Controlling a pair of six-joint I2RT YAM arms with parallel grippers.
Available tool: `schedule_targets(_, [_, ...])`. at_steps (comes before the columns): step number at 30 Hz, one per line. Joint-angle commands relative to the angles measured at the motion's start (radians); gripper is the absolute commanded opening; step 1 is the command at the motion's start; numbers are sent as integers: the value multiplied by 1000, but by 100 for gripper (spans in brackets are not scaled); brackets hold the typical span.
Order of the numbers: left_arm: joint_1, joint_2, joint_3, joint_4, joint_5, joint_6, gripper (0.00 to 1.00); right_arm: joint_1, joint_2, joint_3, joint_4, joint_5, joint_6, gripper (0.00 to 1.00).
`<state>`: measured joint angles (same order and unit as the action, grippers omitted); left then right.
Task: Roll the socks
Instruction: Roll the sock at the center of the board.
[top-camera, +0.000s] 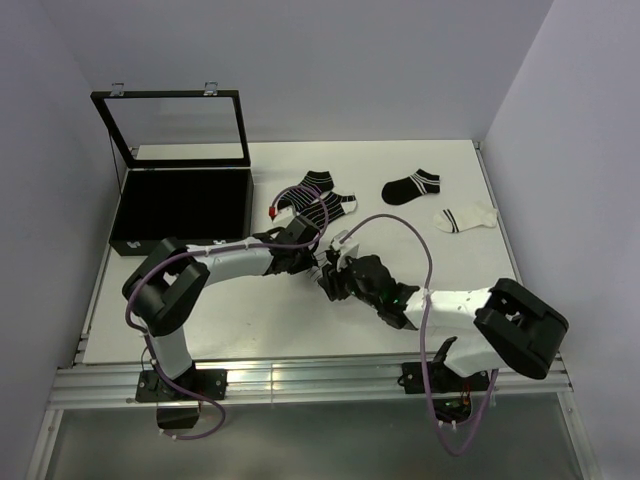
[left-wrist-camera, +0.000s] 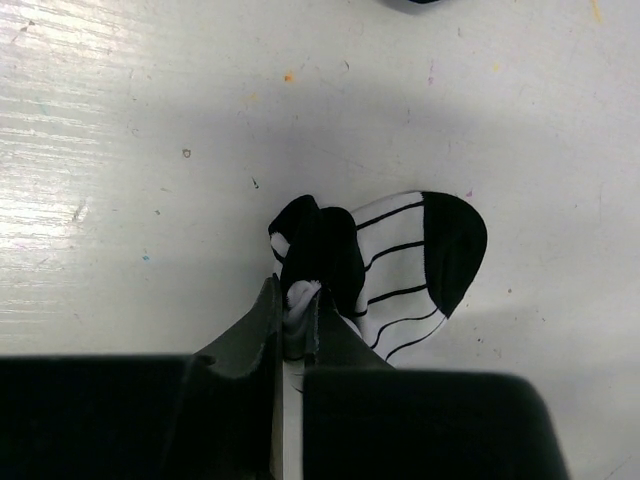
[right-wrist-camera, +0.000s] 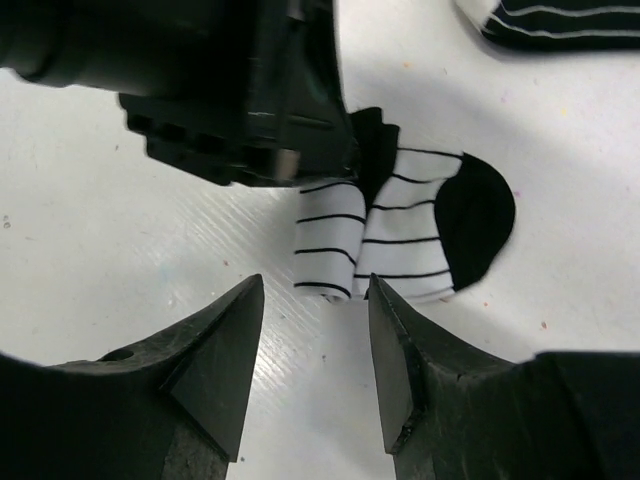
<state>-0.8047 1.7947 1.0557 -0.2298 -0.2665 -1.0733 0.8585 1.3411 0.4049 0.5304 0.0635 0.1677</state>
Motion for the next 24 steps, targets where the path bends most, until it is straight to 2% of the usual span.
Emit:
schedule_targets(1, [-2,32,20,-79,0,38,0,43,44,20,86,114,-76,54])
schedule_targets(14, [-2,45,27,-80,30,44,0,146,208,103,106,235,-132,56])
schedule_targets(24, [-4,46,24,-71,49,42,0,169,308,163,86,309,-135,51])
